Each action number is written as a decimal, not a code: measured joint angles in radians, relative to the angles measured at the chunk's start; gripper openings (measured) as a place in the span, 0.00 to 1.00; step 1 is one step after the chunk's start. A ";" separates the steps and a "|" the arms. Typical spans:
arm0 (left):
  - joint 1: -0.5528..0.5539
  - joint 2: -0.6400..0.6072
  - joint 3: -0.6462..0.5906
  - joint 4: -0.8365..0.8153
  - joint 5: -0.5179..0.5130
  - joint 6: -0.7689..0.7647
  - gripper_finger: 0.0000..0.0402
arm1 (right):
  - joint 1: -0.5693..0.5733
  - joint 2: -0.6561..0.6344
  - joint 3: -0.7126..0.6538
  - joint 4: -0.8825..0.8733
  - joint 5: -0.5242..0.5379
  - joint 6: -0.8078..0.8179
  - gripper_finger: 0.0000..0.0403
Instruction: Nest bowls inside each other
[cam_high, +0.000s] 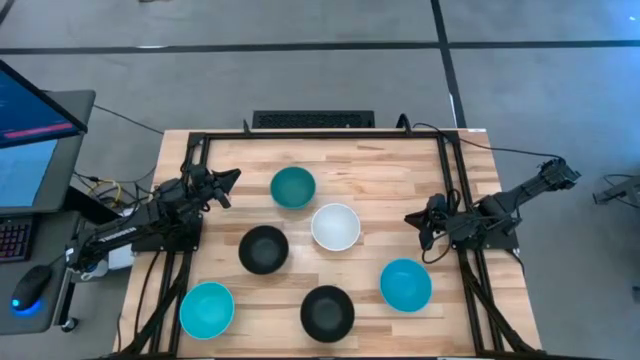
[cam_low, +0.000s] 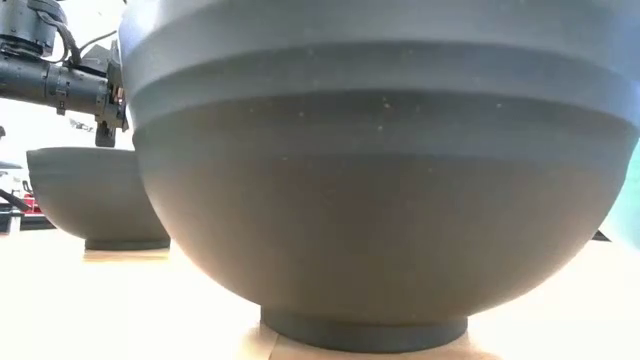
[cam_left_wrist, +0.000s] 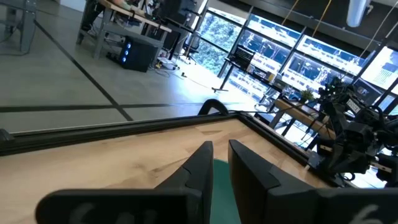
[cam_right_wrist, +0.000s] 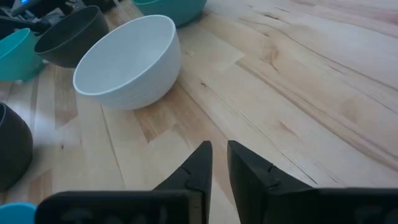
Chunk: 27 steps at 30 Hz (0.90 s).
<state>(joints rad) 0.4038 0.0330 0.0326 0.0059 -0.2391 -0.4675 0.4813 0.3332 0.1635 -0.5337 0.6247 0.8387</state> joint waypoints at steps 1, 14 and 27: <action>0.000 0.000 0.000 0.000 0.000 0.000 0.10 | 0.000 0.000 0.000 0.000 0.000 0.000 0.18; 0.000 0.000 0.000 0.000 0.000 0.000 0.10 | 0.000 0.000 0.000 0.000 0.000 0.000 0.18; 0.000 0.000 0.000 0.003 -0.040 -0.024 0.10 | 0.000 0.000 0.000 0.004 0.001 0.000 0.18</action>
<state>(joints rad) 0.4036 0.0326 0.0322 0.0092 -0.2787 -0.4915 0.4812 0.3335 0.1635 -0.5301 0.6258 0.8387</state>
